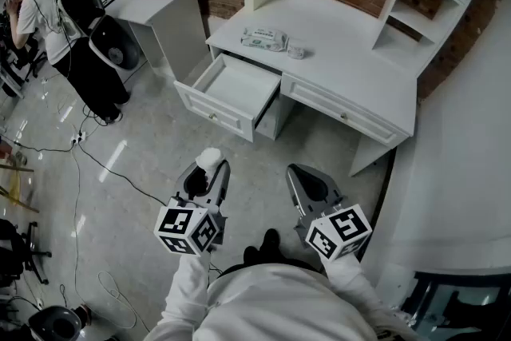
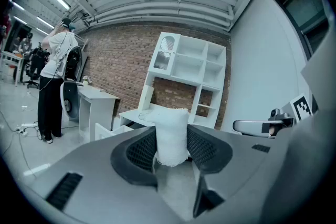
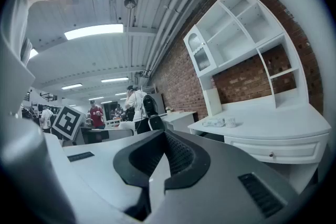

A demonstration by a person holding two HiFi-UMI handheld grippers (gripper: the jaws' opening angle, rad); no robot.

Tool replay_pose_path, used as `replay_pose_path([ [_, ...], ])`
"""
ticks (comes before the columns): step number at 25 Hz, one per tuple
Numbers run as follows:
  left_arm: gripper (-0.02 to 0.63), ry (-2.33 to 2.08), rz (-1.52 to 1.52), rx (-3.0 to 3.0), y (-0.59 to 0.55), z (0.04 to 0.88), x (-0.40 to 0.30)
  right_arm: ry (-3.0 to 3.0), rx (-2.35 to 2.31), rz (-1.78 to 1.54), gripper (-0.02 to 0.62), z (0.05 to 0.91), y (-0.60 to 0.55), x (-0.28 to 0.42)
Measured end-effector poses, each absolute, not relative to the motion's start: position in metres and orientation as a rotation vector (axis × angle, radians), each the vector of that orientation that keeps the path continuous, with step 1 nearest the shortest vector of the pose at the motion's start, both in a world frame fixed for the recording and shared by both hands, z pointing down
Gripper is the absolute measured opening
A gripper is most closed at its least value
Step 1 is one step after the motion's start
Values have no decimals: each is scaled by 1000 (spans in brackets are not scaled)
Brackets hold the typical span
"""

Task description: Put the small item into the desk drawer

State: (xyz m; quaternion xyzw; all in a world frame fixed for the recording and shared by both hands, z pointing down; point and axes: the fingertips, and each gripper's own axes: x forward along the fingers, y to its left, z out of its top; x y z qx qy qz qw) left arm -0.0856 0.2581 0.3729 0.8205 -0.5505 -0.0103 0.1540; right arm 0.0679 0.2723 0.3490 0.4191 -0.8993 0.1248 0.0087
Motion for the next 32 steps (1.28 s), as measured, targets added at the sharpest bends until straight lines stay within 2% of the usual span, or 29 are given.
replay_pose_path([
  [32, 183, -1684, -52, 2368, 198, 349, -57, -2849, 1388, 405, 27, 339, 219, 126],
])
